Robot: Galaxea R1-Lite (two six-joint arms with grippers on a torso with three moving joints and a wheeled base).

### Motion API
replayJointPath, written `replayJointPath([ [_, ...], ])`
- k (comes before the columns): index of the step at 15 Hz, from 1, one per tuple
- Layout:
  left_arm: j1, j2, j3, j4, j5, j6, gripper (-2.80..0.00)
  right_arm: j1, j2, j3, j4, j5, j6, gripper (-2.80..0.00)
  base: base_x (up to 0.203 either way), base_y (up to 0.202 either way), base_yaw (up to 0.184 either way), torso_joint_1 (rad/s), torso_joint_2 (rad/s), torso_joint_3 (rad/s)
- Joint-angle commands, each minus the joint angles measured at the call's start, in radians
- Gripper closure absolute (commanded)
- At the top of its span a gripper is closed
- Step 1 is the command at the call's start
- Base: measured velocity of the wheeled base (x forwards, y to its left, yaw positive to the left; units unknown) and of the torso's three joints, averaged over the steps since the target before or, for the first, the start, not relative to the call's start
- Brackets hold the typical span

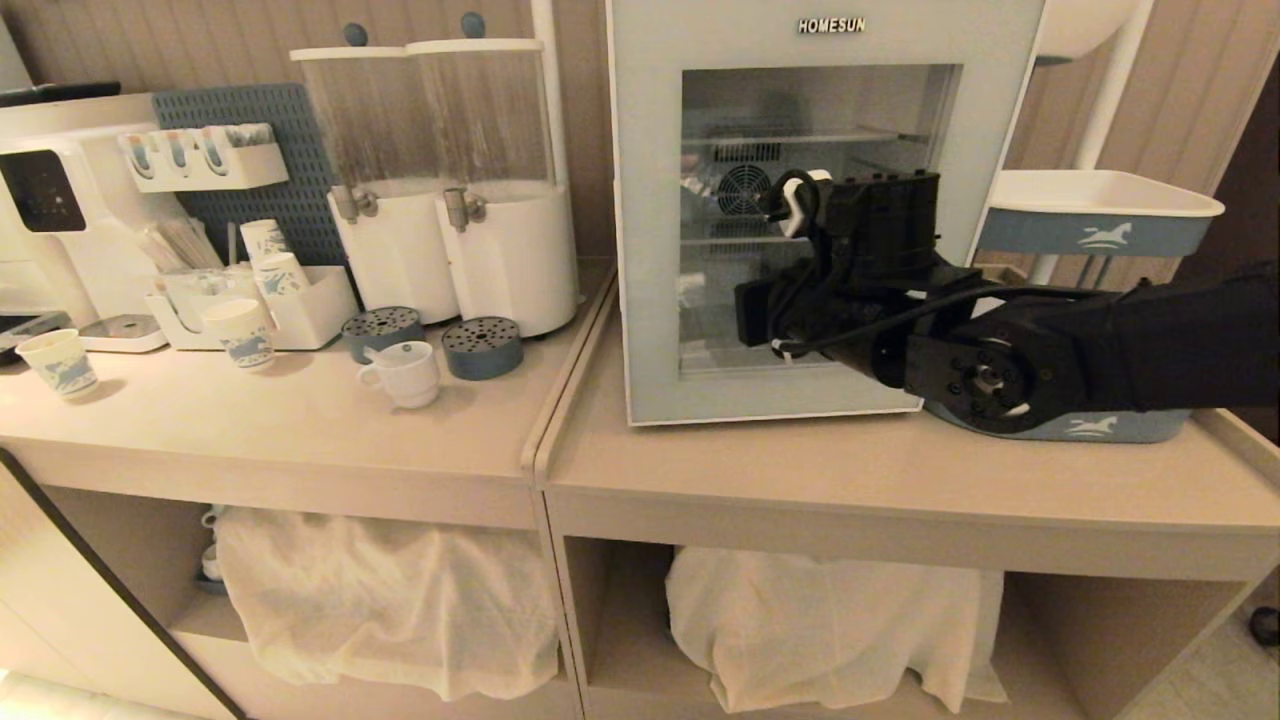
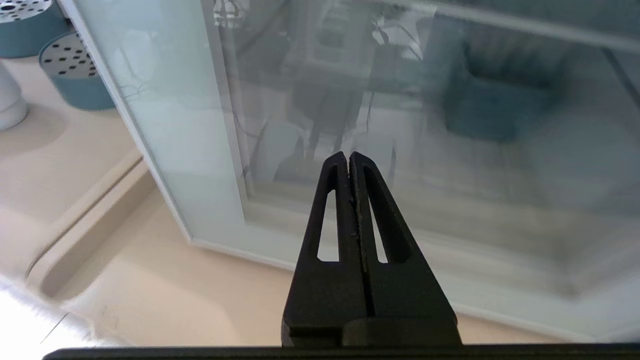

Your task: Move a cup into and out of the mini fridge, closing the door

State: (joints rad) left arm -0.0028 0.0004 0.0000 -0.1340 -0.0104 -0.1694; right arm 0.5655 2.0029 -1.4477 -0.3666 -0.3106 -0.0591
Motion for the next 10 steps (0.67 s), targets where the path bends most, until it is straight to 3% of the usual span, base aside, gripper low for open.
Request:
replayJointPath([
  [1, 0.000, -0.003, 0.040, -0.001, 0.000, -0.001, 0.00, -0.002, -0.147, 0.113, -0.007, -0.003, 0.016, 0.00, 0.000, 0.000, 0.000, 0.000, 0.00, 0.000],
  [4, 0.000, -0.004, 0.040, -0.001, 0.000, -0.001, 0.00, -0.034, -0.366, 0.276, -0.003, -0.010, 0.033, 0.00, 0.000, 0.000, 0.000, 0.000, 0.00, 0.000],
  [10, 0.000, -0.005, 0.040, -0.001, 0.000, -0.001, 0.00, -0.211, -0.918, 0.623, 0.074, -0.069, 0.043, 0.00, 0.000, 0.000, 0.000, 0.000, 0.00, 0.000],
])
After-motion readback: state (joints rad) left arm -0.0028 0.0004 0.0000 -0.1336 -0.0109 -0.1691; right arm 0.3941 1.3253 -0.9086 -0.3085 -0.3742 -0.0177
